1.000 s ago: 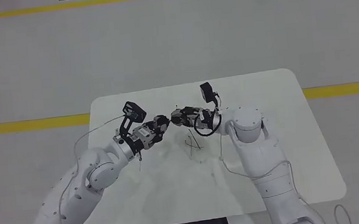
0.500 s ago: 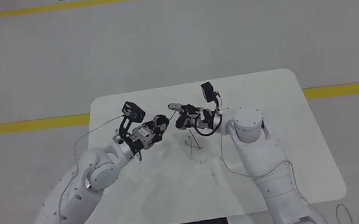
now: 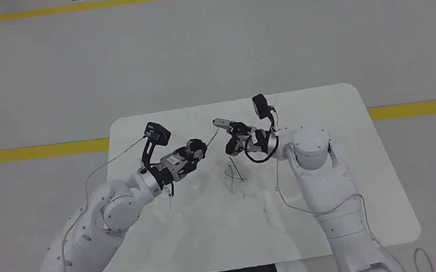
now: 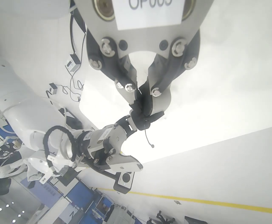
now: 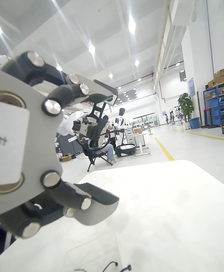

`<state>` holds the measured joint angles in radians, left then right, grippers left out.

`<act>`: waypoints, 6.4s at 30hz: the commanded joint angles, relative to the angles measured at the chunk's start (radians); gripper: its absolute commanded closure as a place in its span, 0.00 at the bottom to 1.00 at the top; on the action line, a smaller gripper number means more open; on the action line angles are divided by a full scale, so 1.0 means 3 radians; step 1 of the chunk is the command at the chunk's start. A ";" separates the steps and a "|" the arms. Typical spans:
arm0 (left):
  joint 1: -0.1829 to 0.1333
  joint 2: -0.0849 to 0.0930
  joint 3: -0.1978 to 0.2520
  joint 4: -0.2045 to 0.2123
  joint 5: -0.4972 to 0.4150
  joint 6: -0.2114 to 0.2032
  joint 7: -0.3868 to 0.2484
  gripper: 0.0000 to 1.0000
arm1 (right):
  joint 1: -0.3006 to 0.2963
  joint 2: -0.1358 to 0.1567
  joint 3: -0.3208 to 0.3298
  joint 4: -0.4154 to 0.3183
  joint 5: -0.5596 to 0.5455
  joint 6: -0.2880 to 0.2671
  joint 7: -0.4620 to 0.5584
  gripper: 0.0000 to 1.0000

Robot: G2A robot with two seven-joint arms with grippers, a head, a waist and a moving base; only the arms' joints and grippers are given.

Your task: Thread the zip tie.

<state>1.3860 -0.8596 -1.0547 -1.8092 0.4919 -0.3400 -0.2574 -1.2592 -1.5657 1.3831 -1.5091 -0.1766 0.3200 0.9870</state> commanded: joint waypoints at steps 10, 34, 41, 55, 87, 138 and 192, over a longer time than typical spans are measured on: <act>0.0021 -0.0013 -0.0048 0.0163 -0.0620 0.0000 -0.0080 1.00 | 0.0000 0.0000 0.0000 0.0000 0.0000 0.0000 0.0000 0.00; 0.0351 -0.0059 -0.0937 0.0358 -0.3023 0.0000 -0.1808 1.00 | 0.0248 0.0131 0.0072 0.0650 0.0904 -0.0590 0.0596 0.00; 0.0352 -0.0073 -0.0894 0.0438 -0.3201 0.0086 -0.1787 1.00 | 0.0227 0.0143 0.0044 0.0721 0.0873 -0.0673 0.0519 0.00; 0.0350 -0.0077 -0.1056 0.1018 -0.4390 0.0000 -0.3275 1.00 | 0.0761 0.0148 -0.0162 0.1984 0.1787 -0.1434 0.1293 0.00; 0.0205 -0.0149 -0.0850 0.1250 -0.4564 0.0093 -0.3396 1.00 | 0.0732 0.0165 -0.0362 0.1829 0.1896 -0.1682 0.0872 0.00; 0.0205 -0.0149 -0.0850 0.1250 -0.4564 0.0093 -0.3396 1.00 | 0.0675 0.0276 -0.0893 0.1544 0.2094 -0.1931 0.0672 0.87; 0.0205 -0.0149 -0.0850 0.1250 -0.4564 0.0093 -0.3396 1.00 | 0.0713 0.0393 -0.1181 0.1427 0.2258 -0.1907 0.0716 0.96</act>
<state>1.4475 -0.9043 -1.3097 -1.4343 -0.8774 -0.3121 -1.2761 -1.0454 -1.4482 1.0295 -1.0806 0.5003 -0.2526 1.2028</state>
